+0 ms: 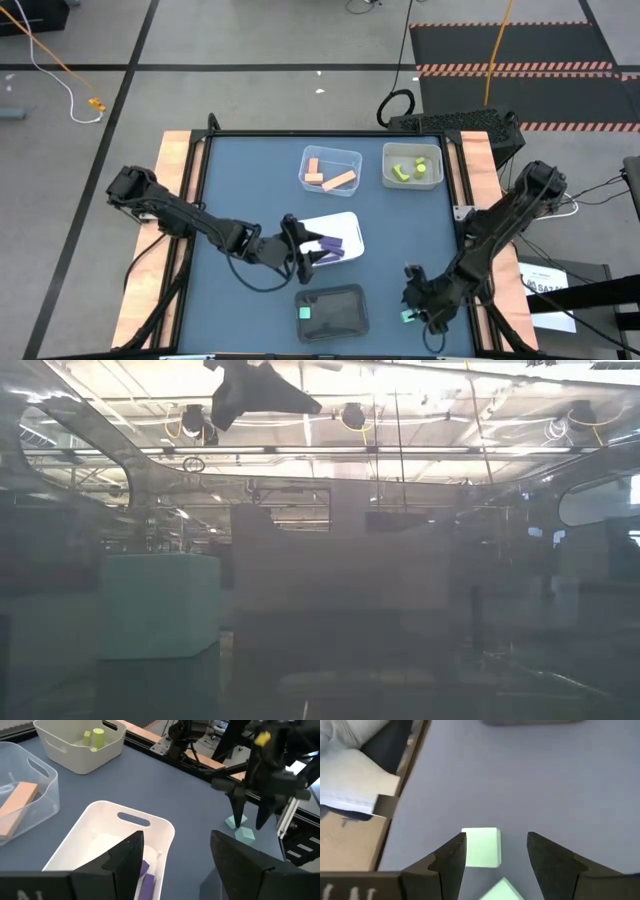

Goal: Sort & place blocks by color
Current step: Put the light-blue square block into the transparent black bin

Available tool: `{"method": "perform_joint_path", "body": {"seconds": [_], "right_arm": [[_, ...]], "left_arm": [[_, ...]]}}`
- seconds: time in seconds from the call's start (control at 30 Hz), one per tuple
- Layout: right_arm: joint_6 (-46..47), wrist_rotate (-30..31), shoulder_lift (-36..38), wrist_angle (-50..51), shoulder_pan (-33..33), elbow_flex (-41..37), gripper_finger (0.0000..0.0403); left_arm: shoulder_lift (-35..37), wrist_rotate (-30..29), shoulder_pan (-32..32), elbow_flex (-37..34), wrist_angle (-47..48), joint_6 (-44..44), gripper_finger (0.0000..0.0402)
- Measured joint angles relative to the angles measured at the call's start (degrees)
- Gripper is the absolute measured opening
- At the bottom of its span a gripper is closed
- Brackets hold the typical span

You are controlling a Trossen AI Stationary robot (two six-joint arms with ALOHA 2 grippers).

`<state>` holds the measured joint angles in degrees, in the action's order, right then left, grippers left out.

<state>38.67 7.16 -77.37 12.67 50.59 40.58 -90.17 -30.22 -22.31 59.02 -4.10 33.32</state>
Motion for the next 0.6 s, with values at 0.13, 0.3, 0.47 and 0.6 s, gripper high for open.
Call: {"method": "perform_joint_path", "body": {"seconds": [0.13, 0.3, 0.47, 0.6], "right_arm": [[0.0, 0.02, -3.66, -1.57, 0.66, 0.39, 0.0201], [1.17, -0.04, -7.18, -1.23, 1.19, 2.76, 0.0201], [1.19, -0.27, -10.32, -0.68, 2.33, 4.28, 0.0201], [1.41, 0.26, -11.43, 0.89, 3.06, 4.28, 0.0201]], "left_arm": [[0.0, -0.02, 0.01, 0.0, 0.1, -0.07, 0.023], [0.0, 0.0, -0.6, 0.0, 0.21, -0.43, 0.023], [0.0, 0.07, -1.82, 0.0, 1.06, -0.46, 0.023], [0.0, 0.13, -2.97, 0.0, 1.16, -0.46, 0.023]]}}
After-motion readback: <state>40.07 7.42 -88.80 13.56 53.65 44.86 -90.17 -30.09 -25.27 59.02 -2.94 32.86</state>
